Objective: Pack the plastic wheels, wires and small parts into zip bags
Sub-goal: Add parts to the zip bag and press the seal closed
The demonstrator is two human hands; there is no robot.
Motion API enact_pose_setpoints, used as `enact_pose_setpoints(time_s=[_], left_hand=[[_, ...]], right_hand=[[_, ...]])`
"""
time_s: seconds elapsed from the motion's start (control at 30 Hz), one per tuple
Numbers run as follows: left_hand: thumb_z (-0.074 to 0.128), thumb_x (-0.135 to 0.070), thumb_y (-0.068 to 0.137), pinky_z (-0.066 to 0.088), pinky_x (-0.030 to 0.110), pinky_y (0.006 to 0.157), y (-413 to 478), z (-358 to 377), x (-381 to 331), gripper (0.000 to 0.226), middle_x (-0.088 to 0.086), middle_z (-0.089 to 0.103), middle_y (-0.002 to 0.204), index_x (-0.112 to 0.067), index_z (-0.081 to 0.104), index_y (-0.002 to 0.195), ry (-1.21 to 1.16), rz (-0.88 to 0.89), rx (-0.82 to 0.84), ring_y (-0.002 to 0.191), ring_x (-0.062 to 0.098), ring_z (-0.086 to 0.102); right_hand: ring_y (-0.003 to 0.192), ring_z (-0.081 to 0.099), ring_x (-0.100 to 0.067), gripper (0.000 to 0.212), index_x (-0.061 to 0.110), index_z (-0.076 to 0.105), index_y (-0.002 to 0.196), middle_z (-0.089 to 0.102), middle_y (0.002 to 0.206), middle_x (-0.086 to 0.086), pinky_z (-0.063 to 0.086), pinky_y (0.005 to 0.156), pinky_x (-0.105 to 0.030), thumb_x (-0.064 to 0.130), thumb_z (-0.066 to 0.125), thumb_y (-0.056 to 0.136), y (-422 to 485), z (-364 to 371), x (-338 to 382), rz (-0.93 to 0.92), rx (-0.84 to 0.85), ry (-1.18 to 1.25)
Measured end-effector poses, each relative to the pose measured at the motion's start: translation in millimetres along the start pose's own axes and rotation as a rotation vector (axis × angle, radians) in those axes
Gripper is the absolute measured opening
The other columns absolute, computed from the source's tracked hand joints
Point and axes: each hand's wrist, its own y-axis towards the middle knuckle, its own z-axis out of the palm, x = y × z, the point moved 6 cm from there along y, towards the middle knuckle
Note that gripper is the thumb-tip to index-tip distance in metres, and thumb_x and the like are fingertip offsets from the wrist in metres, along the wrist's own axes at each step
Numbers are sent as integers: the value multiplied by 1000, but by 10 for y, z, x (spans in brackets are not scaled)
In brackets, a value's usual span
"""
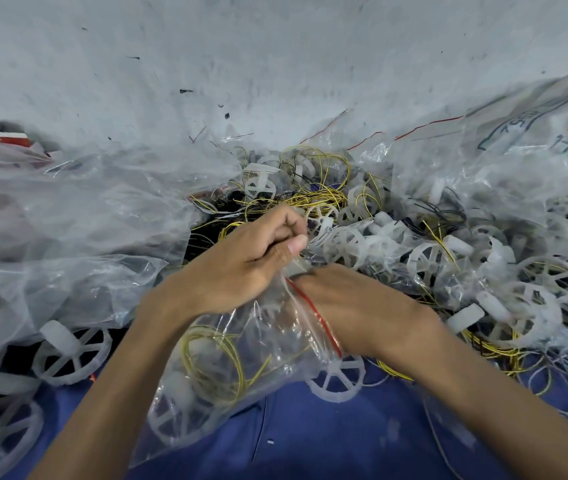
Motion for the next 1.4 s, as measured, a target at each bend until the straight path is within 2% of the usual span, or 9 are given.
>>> enact_pose_setpoints(time_s=[0.17,0.33,0.43,0.57,0.7,0.87,1.03,1.17,1.4], left_hand=[[40,-31,95,38,27,64,-5,2,-30,17,-5,46,73,-16,45,100,4,18,-4,66,15,42],[41,-33,95,40,40,66,-16,-28,-29,16,2,46,73,-17,46,98,16,10,-6,69,29,43],[41,-34,94,39,32,62,-22,-58,-10,16,2,47,73,-19,46,96,10,-2,-9,64,22,42],[41,-33,94,35,28,61,-8,8,-7,16,-8,43,68,-19,45,97,10,-6,11,62,11,38],[39,-31,94,35,27,64,6,109,-59,16,-13,48,69,-17,46,98,5,3,37,65,8,42],[39,-30,98,32,15,61,-4,149,-73,11,-17,47,68,-20,45,97,8,7,73,60,1,39],[44,-28,93,33,27,61,-26,3,39,6,-11,45,66,-23,46,91,29,-53,50,61,11,38],[53,-11,94,31,20,56,-59,-65,146,13,5,43,65,-22,50,87,88,-121,102,57,10,36],[61,-18,89,27,18,54,-63,34,181,12,1,39,60,-16,56,78,173,-173,173,55,8,32]], right_hand=[[65,33,-17,21,18,32,79,35,69,2,28,61,-32,17,48,93,0,60,-26,46,69,-79],[61,50,-15,7,16,62,82,52,69,3,43,56,-30,19,58,86,-24,45,-201,144,175,91],[48,46,1,13,14,59,70,41,54,12,32,45,-16,18,65,81,-116,51,-345,226,230,149],[54,43,-16,21,16,51,61,41,56,6,34,48,-28,10,61,78,-85,54,-259,142,125,86],[72,60,-22,11,4,68,80,66,79,-10,50,67,-36,-2,60,80,65,95,-67,27,-32,336],[122,45,-16,40,3,49,126,52,130,-9,30,107,-26,20,58,91,22,469,-91,172,189,578],[66,68,-4,18,6,68,102,72,87,2,50,56,-13,1,58,88,-13,-43,-475,246,194,782],[58,68,-9,9,20,70,92,73,76,7,46,54,-10,17,66,84,-279,-219,-1050,459,-147,780],[95,58,-16,41,19,61,108,63,101,1,46,79,-28,41,73,75,-306,798,-1254,705,335,478]])
